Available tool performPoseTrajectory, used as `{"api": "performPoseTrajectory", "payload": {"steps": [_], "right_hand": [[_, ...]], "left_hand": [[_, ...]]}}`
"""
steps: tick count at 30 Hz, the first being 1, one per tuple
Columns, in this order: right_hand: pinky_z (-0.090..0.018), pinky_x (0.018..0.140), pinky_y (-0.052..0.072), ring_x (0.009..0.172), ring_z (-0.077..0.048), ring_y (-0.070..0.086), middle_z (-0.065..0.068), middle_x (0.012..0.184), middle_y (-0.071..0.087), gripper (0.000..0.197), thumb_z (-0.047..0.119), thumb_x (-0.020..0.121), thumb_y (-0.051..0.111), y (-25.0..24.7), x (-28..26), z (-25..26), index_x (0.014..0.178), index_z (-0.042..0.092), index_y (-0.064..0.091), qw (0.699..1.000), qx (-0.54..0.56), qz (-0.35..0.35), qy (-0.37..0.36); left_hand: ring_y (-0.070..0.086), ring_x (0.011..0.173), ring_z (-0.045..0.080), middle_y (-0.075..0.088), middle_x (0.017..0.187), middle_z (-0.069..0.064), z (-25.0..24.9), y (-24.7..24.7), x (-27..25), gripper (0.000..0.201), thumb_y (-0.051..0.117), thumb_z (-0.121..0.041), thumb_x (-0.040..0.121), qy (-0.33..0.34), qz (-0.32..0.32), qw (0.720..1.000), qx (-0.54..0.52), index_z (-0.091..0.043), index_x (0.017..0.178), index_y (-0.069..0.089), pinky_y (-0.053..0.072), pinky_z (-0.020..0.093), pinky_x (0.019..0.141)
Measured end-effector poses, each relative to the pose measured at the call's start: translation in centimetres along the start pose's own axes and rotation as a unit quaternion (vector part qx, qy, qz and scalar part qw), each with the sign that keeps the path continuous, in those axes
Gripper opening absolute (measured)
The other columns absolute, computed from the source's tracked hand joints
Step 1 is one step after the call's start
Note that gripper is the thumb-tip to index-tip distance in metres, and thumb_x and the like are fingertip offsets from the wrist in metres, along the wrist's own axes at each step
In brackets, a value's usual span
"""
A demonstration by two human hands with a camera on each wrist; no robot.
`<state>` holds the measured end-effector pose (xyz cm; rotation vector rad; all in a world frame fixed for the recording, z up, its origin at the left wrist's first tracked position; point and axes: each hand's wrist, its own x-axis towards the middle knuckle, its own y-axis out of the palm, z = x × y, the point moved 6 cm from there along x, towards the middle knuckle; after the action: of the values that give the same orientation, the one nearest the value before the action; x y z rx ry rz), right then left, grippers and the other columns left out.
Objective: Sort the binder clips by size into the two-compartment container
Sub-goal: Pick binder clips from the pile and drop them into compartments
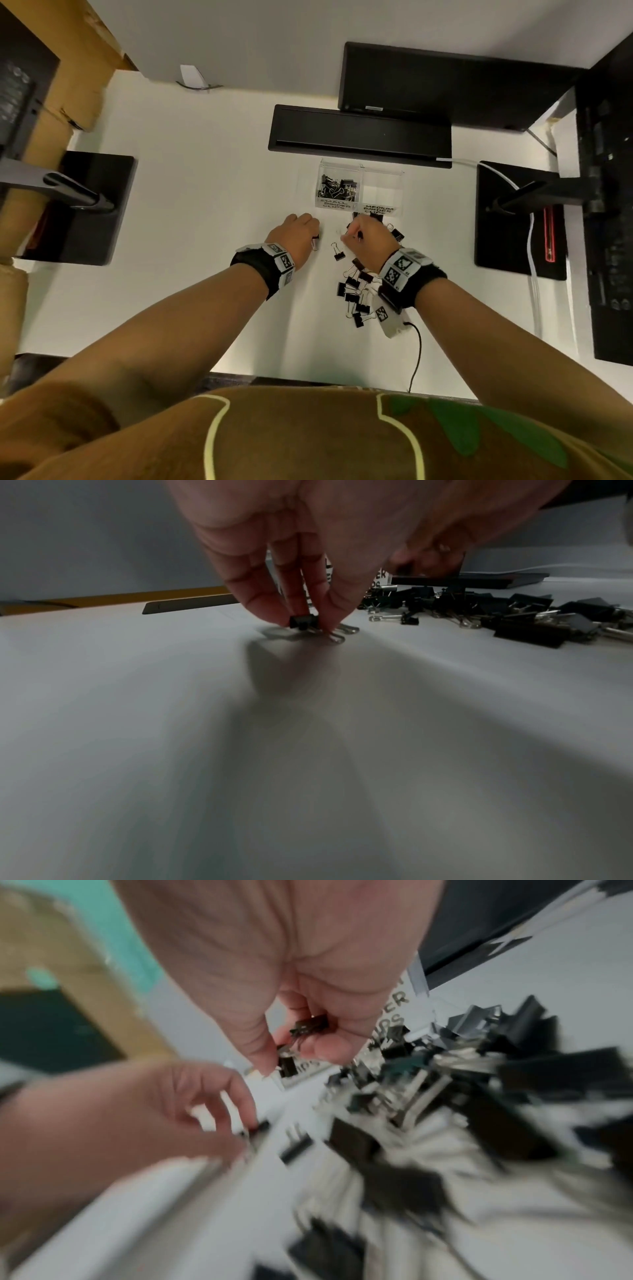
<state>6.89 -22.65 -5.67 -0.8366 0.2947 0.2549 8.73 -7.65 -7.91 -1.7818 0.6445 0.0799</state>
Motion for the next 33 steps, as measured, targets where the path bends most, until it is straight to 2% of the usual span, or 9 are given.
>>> {"api": "performPoseTrajectory", "payload": {"steps": [3, 7, 11, 14, 17, 22, 25, 30, 33], "right_hand": [[-0.015, 0.060, 0.042, 0.074, -0.009, 0.055, 0.004, 0.087, 0.059, 0.012, 0.025, 0.092, 0.054, -2.9, 1.3, 1.4, 0.093, 0.013, 0.053, 0.996, 0.064, -0.058, 0.015], [-0.015, 0.070, 0.044, 0.091, -0.008, 0.054, 0.005, 0.098, 0.059, 0.008, 0.019, 0.091, 0.055, -5.8, 4.1, 2.9, 0.097, 0.015, 0.058, 0.990, 0.086, -0.113, 0.024], [-0.022, 0.079, 0.043, 0.093, -0.008, 0.051, -0.001, 0.111, 0.062, 0.019, 0.019, 0.091, 0.055, -6.2, 5.5, 3.9, 0.108, 0.014, 0.060, 0.992, 0.062, -0.109, 0.015], [-0.025, 0.087, 0.049, 0.099, -0.011, 0.055, -0.002, 0.120, 0.058, 0.023, 0.017, 0.091, 0.053, -6.0, 5.1, 4.1, 0.114, 0.017, 0.059, 0.993, 0.043, -0.109, 0.000], [-0.017, 0.079, 0.046, 0.096, -0.012, 0.055, -0.003, 0.117, 0.056, 0.021, 0.013, 0.092, 0.050, -4.9, 3.4, 4.2, 0.111, 0.014, 0.060, 0.995, 0.014, -0.099, -0.026], [-0.031, 0.088, 0.047, 0.098, -0.021, 0.055, -0.009, 0.114, 0.053, 0.020, 0.019, 0.090, 0.056, 1.3, 0.5, 1.9, 0.108, 0.010, 0.058, 0.994, -0.100, 0.025, -0.027], [-0.035, 0.084, 0.047, 0.102, -0.027, 0.053, -0.012, 0.115, 0.048, 0.024, 0.018, 0.089, 0.057, 3.8, -0.2, 0.5, 0.110, 0.006, 0.055, 0.991, -0.119, 0.061, -0.014], [-0.030, 0.078, 0.042, 0.102, -0.027, 0.052, -0.012, 0.113, 0.052, 0.024, 0.005, 0.086, 0.051, 3.9, -0.2, 0.4, 0.109, 0.005, 0.056, 0.994, -0.095, 0.041, -0.036], [-0.029, 0.085, 0.041, 0.109, -0.026, 0.049, -0.012, 0.119, 0.050, 0.033, 0.008, 0.086, 0.052, 2.3, 0.4, 0.1, 0.119, 0.008, 0.053, 0.995, -0.097, -0.006, -0.028]], "left_hand": [[0.044, 0.108, 0.026, 0.053, 0.118, 0.005, 0.0, 0.2, -0.1, 0.040, 0.040, 0.005, 0.084, 0.002, 0.005, 1.000, 0.002, -0.014, 0.118, 0.048, 0.040, 0.035, 0.067], [0.043, 0.110, 0.029, 0.048, 0.120, 0.007, -0.4, 0.5, -0.5, 0.046, 0.043, -0.004, 0.090, 0.034, 0.010, 0.998, 0.045, -0.021, 0.133, 0.043, 0.039, 0.033, 0.065], [0.044, 0.110, 0.029, 0.048, 0.120, 0.010, -0.4, 0.6, -0.6, 0.035, 0.043, -0.006, 0.091, 0.027, 0.006, 0.999, 0.036, -0.013, 0.125, 0.049, 0.042, 0.034, 0.065], [0.046, 0.106, 0.029, 0.049, 0.116, 0.012, -0.2, 0.5, -0.7, 0.028, 0.043, -0.003, 0.089, 0.019, -0.014, 1.000, -0.002, -0.009, 0.116, 0.050, 0.038, 0.033, 0.063], [0.047, 0.102, 0.030, 0.049, 0.113, 0.012, 0.1, 0.3, -0.8, 0.025, 0.046, 0.001, 0.086, 0.004, -0.019, 0.999, -0.031, -0.007, 0.109, 0.049, 0.037, 0.034, 0.064], [0.048, 0.102, 0.030, 0.051, 0.111, 0.013, 0.7, 0.2, -0.9, 0.020, 0.049, -0.001, 0.083, -0.007, -0.015, 0.999, -0.051, -0.007, 0.102, 0.052, 0.045, 0.038, 0.072], [0.049, 0.098, 0.030, 0.054, 0.107, 0.014, 0.7, 0.1, -1.0, 0.020, 0.044, 0.002, 0.085, -0.012, -0.023, 0.998, -0.056, -0.006, 0.101, 0.053, 0.044, 0.037, 0.072], [0.052, 0.084, 0.029, 0.051, 0.105, 0.017, 0.7, 0.0, -1.2, 0.019, 0.046, 0.004, 0.083, -0.012, -0.038, 0.994, -0.103, -0.001, 0.098, 0.056, 0.045, 0.035, 0.069], [0.050, 0.078, 0.028, 0.049, 0.105, 0.017, 0.5, -0.2, -1.3, 0.016, 0.051, 0.002, 0.082, -0.010, -0.043, 0.991, -0.127, -0.001, 0.096, 0.058, 0.044, 0.033, 0.068]]}}
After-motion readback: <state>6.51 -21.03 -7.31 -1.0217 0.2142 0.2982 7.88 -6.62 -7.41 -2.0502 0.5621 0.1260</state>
